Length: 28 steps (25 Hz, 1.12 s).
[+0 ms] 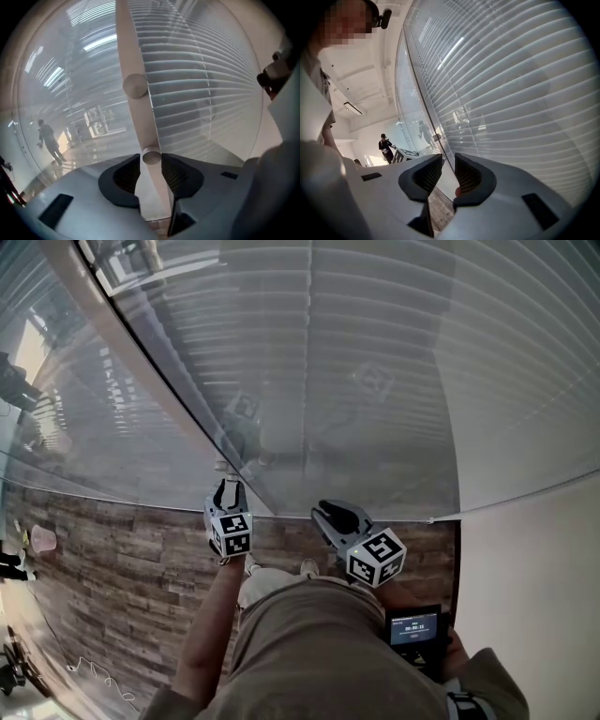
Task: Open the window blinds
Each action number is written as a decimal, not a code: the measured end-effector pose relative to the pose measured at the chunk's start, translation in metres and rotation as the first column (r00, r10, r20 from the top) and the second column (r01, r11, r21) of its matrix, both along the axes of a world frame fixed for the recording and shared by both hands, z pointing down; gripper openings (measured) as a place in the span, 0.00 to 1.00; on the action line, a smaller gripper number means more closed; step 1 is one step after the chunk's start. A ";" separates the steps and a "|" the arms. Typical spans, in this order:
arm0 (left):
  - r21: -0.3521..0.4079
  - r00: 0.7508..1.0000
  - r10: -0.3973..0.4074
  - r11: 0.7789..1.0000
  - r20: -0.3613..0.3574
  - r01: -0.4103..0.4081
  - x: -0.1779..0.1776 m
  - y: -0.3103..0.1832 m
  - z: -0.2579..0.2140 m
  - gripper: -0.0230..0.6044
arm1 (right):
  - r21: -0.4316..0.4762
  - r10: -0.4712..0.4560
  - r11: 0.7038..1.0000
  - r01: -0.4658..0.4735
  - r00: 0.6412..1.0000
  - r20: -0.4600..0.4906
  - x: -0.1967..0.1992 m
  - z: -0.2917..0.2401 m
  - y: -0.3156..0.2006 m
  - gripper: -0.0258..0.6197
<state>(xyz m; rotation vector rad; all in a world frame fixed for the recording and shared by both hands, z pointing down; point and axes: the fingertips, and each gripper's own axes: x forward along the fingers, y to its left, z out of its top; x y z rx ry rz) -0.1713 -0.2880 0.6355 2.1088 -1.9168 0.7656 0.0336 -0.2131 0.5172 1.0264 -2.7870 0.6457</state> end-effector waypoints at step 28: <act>-0.169 0.657 -0.212 0.977 -0.724 0.129 -0.009 -0.013 -0.004 0.25 | -0.009 -0.045 0.999 0.044 0.999 -0.015 -0.002 -0.005 0.009 0.18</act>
